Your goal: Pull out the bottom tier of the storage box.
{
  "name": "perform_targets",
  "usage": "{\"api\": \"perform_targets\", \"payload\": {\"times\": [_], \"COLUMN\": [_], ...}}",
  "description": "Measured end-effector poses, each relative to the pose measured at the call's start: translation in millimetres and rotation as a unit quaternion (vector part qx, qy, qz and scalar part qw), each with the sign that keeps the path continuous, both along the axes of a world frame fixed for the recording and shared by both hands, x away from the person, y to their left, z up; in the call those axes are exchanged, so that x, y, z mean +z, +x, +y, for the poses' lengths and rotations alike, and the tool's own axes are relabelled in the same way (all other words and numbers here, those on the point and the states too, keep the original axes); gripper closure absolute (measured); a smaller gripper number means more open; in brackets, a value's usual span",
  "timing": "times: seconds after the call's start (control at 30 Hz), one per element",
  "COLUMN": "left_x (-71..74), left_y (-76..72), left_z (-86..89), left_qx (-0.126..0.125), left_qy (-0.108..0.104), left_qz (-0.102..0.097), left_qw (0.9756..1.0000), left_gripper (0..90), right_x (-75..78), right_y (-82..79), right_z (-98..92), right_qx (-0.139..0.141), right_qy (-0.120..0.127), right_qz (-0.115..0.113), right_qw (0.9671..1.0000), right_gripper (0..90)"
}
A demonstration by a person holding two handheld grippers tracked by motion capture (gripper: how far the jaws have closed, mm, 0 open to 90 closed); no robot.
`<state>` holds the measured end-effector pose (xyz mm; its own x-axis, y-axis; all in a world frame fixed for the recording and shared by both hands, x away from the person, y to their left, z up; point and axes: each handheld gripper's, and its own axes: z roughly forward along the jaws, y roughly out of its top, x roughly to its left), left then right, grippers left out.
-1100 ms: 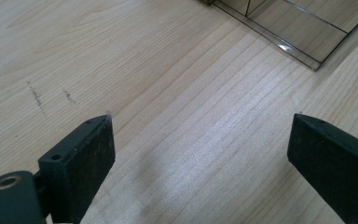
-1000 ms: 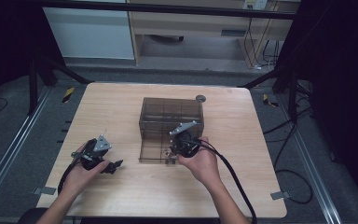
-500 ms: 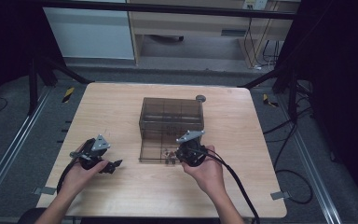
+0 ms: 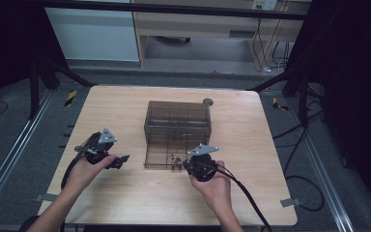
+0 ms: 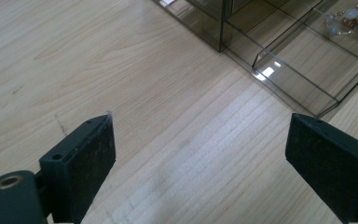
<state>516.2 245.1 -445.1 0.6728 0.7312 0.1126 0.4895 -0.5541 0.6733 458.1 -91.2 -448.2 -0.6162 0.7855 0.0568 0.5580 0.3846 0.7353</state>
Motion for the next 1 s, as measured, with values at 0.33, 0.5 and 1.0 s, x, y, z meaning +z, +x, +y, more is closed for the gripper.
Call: {"api": "perform_targets", "payload": {"times": [0.33, 0.5, 1.0], "left_x": [20.7, 33.7, 96.3], "left_y": [9.8, 11.9, 23.3], "left_z": [-21.7, -27.3, -47.1], "left_qx": [0.003, 0.008, 0.04], "left_qy": [0.022, 0.02, -0.006], "left_qz": [0.023, 0.024, -0.011], "left_qw": [0.9995, 0.9995, 0.9991], "left_gripper": [8.9, 9.0, 21.9], "right_x": [-3.8, -4.2, -20.9], "right_y": [-8.9, -12.5, -23.9], "right_z": [2.4, 2.1, -2.6], "right_qx": [0.003, 0.006, -0.005], "right_qy": [0.028, 0.027, 0.007], "right_qz": [-0.019, -0.03, -0.032], "right_qw": [0.9994, 0.9991, 0.9994], "right_gripper": [89.4, 90.0, 90.0]}}
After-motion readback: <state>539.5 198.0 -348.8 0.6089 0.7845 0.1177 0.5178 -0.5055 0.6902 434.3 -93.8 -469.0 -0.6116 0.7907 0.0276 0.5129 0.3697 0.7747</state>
